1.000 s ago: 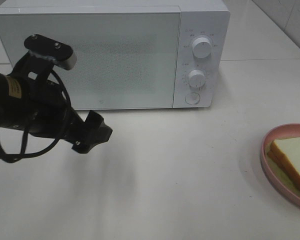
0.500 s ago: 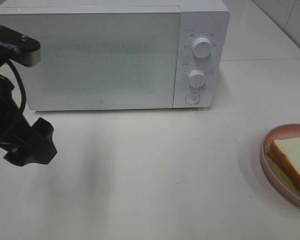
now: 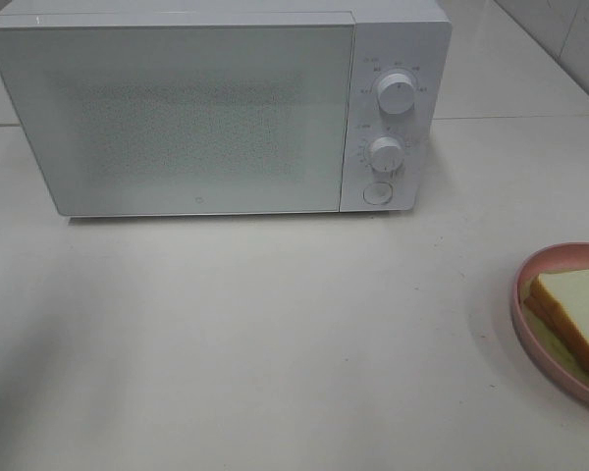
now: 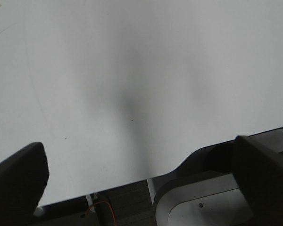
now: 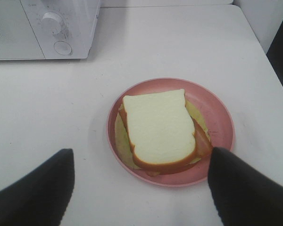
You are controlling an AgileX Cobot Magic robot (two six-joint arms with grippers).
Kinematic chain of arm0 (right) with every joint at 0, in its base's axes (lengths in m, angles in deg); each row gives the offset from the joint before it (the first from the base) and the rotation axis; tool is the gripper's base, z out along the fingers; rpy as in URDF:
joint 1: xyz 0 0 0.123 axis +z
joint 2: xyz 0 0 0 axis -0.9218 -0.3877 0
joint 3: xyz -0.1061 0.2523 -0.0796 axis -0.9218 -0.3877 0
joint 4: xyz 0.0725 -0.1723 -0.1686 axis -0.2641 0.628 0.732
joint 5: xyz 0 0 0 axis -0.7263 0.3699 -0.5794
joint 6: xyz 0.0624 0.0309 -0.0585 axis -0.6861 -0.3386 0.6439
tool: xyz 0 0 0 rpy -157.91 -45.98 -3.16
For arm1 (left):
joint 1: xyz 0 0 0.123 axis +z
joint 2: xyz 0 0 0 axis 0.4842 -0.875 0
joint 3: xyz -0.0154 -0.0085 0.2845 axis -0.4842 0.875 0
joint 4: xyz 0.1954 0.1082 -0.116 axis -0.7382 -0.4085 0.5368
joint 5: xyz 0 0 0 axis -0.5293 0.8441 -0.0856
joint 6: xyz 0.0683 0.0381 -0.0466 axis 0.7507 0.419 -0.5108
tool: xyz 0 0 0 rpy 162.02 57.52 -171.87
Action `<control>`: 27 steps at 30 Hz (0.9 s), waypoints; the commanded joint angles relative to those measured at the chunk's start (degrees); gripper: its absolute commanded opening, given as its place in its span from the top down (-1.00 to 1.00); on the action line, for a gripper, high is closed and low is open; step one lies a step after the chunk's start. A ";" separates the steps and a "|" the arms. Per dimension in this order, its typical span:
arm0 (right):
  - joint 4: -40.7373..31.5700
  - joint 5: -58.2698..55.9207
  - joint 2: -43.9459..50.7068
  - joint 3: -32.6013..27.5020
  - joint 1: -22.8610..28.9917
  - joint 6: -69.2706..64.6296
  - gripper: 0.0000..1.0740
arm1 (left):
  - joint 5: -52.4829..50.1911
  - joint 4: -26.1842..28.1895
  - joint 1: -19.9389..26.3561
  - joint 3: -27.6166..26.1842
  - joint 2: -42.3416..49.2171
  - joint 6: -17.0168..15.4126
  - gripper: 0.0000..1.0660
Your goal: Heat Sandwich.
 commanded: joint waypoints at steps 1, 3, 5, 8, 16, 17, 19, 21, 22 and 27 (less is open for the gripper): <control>0.17 0.23 1.55 -0.17 -0.29 0.63 -0.41 | 4.87 -0.46 4.35 -0.29 5.10 -2.69 -0.84; 0.17 0.23 1.55 -0.17 -0.29 0.63 -0.41 | 6.19 -1.55 5.27 0.00 8.25 -4.07 -0.84; 0.17 0.23 1.55 -0.17 -0.29 0.63 -0.41 | 6.88 -2.52 5.90 1.03 11.52 -5.16 -0.84; 0.17 0.23 1.55 -0.17 -0.29 0.63 -0.41 | 7.96 -4.01 6.19 5.04 18.79 -5.96 -0.84; 0.17 0.23 1.55 -0.17 -0.29 0.63 -0.41 | 7.33 -5.44 6.19 11.06 32.60 -4.18 -0.84; 0.17 0.23 1.55 -0.17 -0.29 0.63 -0.41 | 6.65 -5.44 6.19 11.75 34.49 -4.07 -0.84; 0.17 0.23 1.55 -0.17 -0.29 0.63 -0.41 | 4.07 -5.44 6.19 13.06 37.64 -3.09 -0.84; 0.17 0.23 1.55 -0.17 -0.29 0.63 -0.41 | 2.46 -5.39 6.19 14.61 40.74 -2.75 -0.84; 0.17 0.23 1.55 -0.17 -0.29 0.63 -0.41 | 1.89 -5.39 6.19 16.33 43.37 -2.75 -0.84; 0.17 0.23 1.55 -0.17 -0.29 0.63 -0.41 | 1.72 -5.39 6.19 20.68 50.08 -2.75 -0.84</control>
